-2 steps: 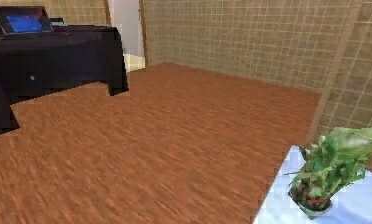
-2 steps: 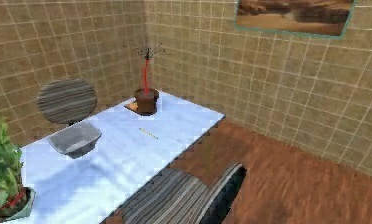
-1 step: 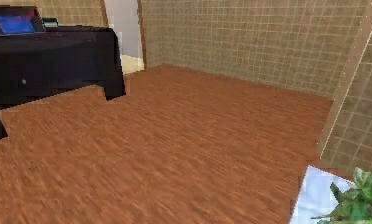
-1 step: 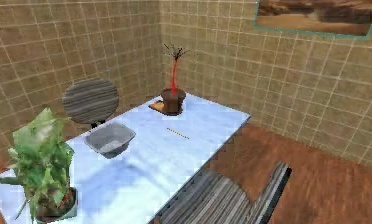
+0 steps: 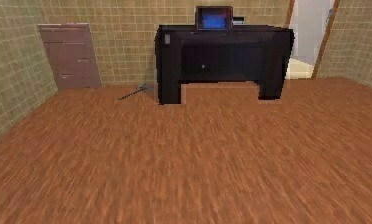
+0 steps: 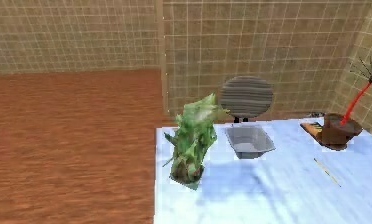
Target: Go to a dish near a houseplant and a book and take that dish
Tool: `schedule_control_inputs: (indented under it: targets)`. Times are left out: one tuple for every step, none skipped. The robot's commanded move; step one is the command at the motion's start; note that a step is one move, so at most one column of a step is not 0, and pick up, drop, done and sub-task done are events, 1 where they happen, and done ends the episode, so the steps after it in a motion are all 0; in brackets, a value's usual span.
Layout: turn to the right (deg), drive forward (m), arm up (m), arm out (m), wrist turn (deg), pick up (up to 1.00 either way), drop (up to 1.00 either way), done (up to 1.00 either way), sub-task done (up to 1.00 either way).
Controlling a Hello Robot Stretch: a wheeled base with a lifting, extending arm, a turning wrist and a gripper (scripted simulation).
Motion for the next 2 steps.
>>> schedule_control_inputs:
  targets:
    - [-45.0,0.0,0.0,0.0,0.0,0.0,0.0,0.0,0.0]
    - [-12.0,0.0,0.0,0.0,0.0,0.0,0.0,0.0,0.0]
